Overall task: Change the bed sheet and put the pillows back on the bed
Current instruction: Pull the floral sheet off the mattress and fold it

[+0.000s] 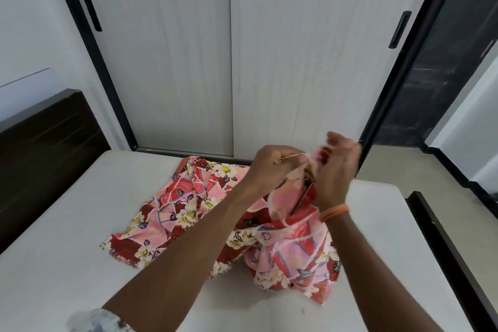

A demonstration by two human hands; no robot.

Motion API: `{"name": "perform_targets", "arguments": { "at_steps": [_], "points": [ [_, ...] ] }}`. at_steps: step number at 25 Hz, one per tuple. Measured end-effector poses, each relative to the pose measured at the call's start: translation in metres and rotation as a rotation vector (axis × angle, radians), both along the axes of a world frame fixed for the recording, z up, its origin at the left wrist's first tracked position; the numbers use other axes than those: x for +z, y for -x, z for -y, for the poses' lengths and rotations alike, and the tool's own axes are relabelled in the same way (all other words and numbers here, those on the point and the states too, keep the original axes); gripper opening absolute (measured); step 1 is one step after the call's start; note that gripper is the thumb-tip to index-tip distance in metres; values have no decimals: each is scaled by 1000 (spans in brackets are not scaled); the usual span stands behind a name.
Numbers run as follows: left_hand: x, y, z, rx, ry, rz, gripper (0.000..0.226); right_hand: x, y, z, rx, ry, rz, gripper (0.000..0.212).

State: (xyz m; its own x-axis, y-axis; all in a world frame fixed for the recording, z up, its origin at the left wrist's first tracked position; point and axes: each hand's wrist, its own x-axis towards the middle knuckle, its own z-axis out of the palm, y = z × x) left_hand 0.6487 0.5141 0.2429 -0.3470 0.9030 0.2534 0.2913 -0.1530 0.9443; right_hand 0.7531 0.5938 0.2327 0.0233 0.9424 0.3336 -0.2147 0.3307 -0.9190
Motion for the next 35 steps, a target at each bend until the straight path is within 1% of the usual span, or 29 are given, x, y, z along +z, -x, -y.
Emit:
{"name": "perform_targets", "arguments": {
  "at_steps": [2,3,5,7,8,10,12,14,17,19,22,23,24,25,27,28,30,33,35],
  "points": [
    [10,-6,-2,-57,-34,3,21,-6,13,21,95,-262,130,39],
    [15,-5,-1,-80,-44,-8,21,-6,15,23,86,-349,197,42],
    [21,5,2,-104,-37,-15,19,0,10,15,8,-475,400,45],
    [23,13,4,-116,-11,-92,17,5,-1,5,-46,-629,625,44],
    [24,16,4,-119,11,-145,16,7,-5,-1,-67,-729,704,45],
    [25,23,5,-133,88,-230,15,16,-10,-12,-108,-906,805,52],
    [20,29,6,-198,182,-242,13,29,-17,-24,-158,-999,851,62],
    [12,30,6,-277,249,-296,15,39,-25,-34,-217,-959,835,64],
    [-3,16,0,-255,265,-465,19,44,-37,-42,-281,-880,681,54],
    [-16,-7,-1,-182,167,-502,23,45,-45,-48,-285,-791,506,52],
    [-48,-57,4,-36,-76,-515,31,44,-55,-55,-287,-610,238,59],
    [-58,-72,5,5,-102,-497,36,43,-58,-55,-285,-585,185,59],
    [-63,-82,4,37,-84,-435,41,41,-60,-55,-282,-575,154,60],
    [-65,-87,1,46,-26,-328,48,39,-63,-55,-283,-571,141,60],
    [-63,-83,-7,-39,127,-58,60,38,-71,-53,-285,-568,133,65],
    [-63,-76,-10,-100,162,25,64,38,-74,-52,-279,-567,127,67],
    [-62,-57,-15,-232,181,89,71,39,-78,-49,-260,-564,122,71],
    [-50,-35,-24,-453,233,116,82,43,-79,-44,-226,-569,116,74],
    [-39,-25,-32,-546,286,124,72,47,-78,-41,-198,-577,112,74]
  ]
}}
